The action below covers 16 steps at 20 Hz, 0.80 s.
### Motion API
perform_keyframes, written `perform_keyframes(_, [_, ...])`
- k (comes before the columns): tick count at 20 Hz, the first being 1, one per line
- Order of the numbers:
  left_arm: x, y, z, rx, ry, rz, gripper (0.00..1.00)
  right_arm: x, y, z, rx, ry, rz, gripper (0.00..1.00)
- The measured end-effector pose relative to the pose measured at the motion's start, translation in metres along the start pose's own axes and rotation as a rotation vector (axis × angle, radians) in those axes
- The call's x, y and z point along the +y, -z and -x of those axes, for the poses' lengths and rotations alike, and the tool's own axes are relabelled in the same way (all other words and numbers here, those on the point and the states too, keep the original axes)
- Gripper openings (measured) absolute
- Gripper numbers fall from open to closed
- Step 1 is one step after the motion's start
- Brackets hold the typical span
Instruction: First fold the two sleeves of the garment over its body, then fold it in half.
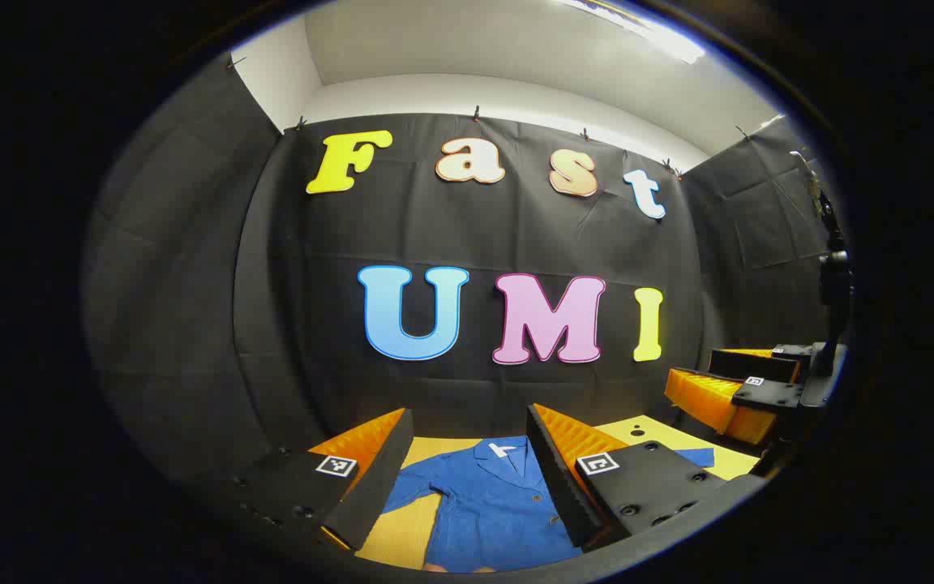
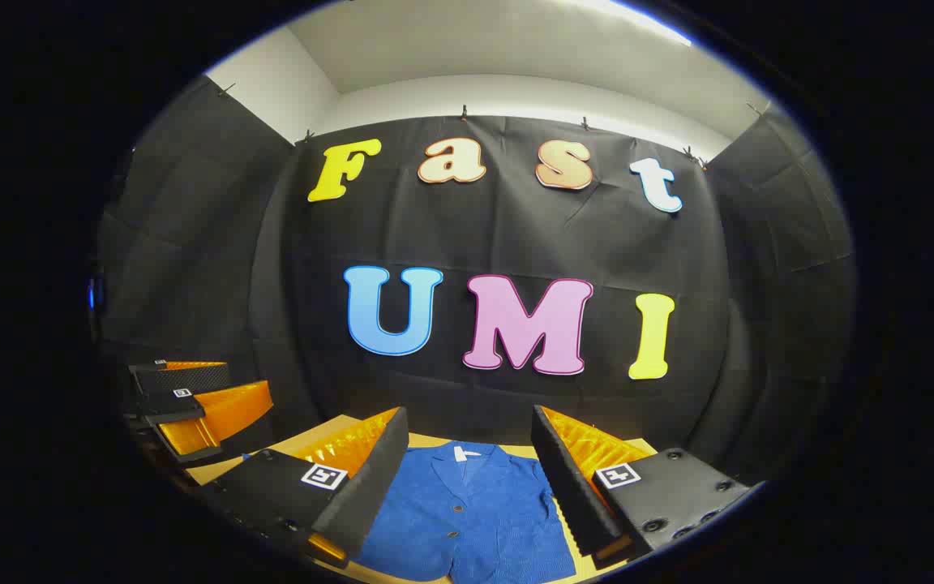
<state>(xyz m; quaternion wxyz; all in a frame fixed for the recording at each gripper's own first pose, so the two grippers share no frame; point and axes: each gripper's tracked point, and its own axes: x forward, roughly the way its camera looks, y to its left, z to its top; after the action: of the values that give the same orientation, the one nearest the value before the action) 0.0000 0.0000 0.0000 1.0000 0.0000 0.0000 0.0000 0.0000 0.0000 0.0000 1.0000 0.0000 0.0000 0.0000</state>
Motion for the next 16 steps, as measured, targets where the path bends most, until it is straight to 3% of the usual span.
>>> perform_keyframes(16, [-0.024,-0.009,-0.001,-0.035,0.06,-0.006,0.81,-0.004,-0.003,0.003,-0.003,0.001,0.033,0.92])
